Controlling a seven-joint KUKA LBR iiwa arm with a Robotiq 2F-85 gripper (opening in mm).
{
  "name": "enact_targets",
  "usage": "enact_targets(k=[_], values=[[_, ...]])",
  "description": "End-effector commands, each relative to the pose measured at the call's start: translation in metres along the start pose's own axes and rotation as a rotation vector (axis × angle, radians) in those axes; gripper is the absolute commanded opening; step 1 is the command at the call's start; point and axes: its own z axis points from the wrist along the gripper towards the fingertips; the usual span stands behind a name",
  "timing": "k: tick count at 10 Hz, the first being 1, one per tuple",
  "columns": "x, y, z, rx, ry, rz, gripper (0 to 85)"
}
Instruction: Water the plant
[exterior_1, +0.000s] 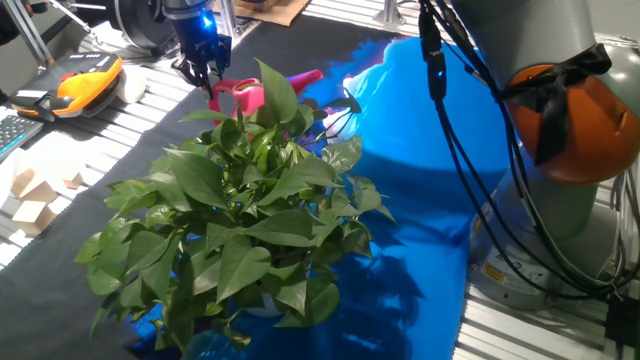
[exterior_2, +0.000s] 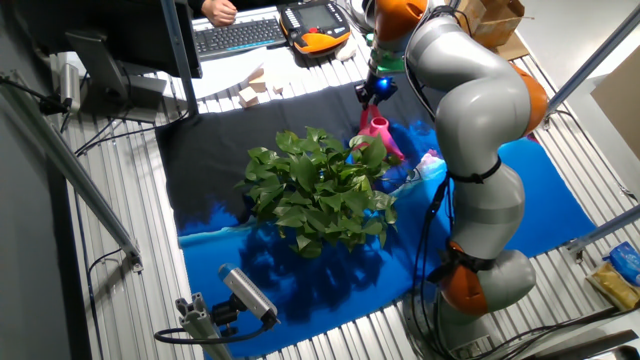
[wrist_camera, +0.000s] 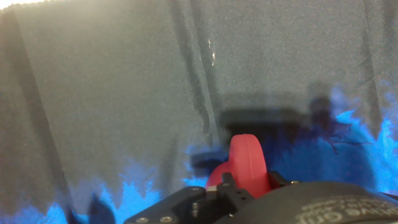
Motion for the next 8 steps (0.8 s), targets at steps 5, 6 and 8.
enact_targets(k=[5,6,8], values=[[-0.0001,-0.0003,-0.0009,0.013,-0.02,-0.025,68.0],[-0.0005,-0.0012,-0.0018,0.02,-0.011,-0.037,68.0],[-0.0017,-0.0039,-0.0045,0.022,0.014,-0.059,34.0]])
